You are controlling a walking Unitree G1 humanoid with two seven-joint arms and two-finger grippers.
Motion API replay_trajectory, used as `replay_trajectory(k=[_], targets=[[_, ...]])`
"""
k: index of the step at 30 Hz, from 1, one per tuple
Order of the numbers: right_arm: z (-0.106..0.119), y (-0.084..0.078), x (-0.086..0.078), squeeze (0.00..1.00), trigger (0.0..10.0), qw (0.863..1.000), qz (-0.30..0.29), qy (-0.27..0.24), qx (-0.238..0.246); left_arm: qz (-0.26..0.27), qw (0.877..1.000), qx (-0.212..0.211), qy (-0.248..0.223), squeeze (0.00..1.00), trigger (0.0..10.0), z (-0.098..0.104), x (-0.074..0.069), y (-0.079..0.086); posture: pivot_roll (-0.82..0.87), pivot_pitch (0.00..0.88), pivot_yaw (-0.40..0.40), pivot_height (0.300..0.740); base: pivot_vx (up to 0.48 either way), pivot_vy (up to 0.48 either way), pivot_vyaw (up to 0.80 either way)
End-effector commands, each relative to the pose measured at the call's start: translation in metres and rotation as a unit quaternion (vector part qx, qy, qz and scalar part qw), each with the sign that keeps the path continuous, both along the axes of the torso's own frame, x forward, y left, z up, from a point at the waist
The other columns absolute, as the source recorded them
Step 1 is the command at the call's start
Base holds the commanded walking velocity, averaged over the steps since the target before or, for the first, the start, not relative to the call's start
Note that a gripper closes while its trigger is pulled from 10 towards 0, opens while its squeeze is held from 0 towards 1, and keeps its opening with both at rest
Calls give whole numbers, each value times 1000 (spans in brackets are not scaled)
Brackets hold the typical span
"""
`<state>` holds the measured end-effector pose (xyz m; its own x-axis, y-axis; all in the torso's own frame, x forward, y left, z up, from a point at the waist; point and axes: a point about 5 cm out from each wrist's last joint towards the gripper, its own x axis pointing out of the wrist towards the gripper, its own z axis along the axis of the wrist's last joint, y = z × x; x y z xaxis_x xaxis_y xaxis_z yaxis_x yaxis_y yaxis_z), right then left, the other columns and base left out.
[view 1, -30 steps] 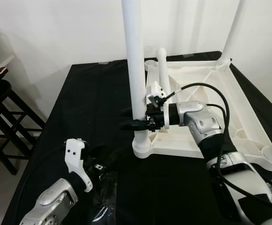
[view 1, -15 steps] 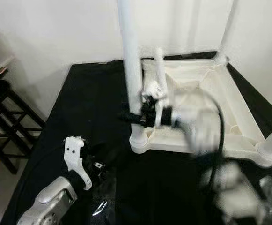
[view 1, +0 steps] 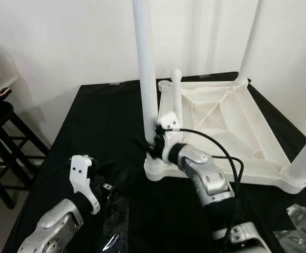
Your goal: Building children table
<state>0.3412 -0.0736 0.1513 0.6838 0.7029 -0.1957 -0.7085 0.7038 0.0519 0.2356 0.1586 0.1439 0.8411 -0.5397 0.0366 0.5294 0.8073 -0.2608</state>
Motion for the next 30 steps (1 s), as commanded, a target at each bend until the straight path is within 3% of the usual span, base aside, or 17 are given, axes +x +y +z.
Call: replay_trajectory(k=[1,3,4,5,7,10,18,19,28,30], targets=[[13,3,2,1000,10000,1000,21,-16,14,6,1000,-6,0,0,10000,0,1,3,-65,69,54,740,0,0,0],[38,7,-3,957,10000,987,145,-66,17,-1,1000,-12,-1,0,10000,1,1,2,-67,68,61,740,0,0,0],[38,7,-3,957,10000,987,145,-66,17,-1,1000,-12,-1,0,10000,1,1,2,-67,68,61,740,0,0,0],[53,6,-5,0,10000,963,252,-98,-1,-5,1000,-14,-3,0,10000,1,1,1,-55,71,63,740,0,0,0],[53,6,-5,0,10000,963,252,-98,-1,-5,1000,-14,-3,0,10000,1,1,1,-55,71,63,740,0,0,0],[64,3,2,0,10000,940,327,-98,-16,-6,1000,-14,-5,0,10000,2,0,-1,-45,75,57,740,0,0,0],[65,1,11,0,10000,928,366,-72,-16,-5,1000,-15,-6,0,10000,2,-2,-2,-33,79,52,740,0,0,0],[64,0,14,0,0,927,371,-58,-5,-5,1000,-16,-6,0,10000,2,-2,-2,-33,80,53,740,0,0,0],[57,-12,23,0,0,939,342,-40,4,-6,1000,-18,-5,0,10000,2,-6,-3,-32,90,55,740,0,0,0],[55,-21,25,0,0,952,301,-56,-2,-6,1000,-18,-4,0,10000,2,-6,-3,-36,92,51,740,0,0,0]])
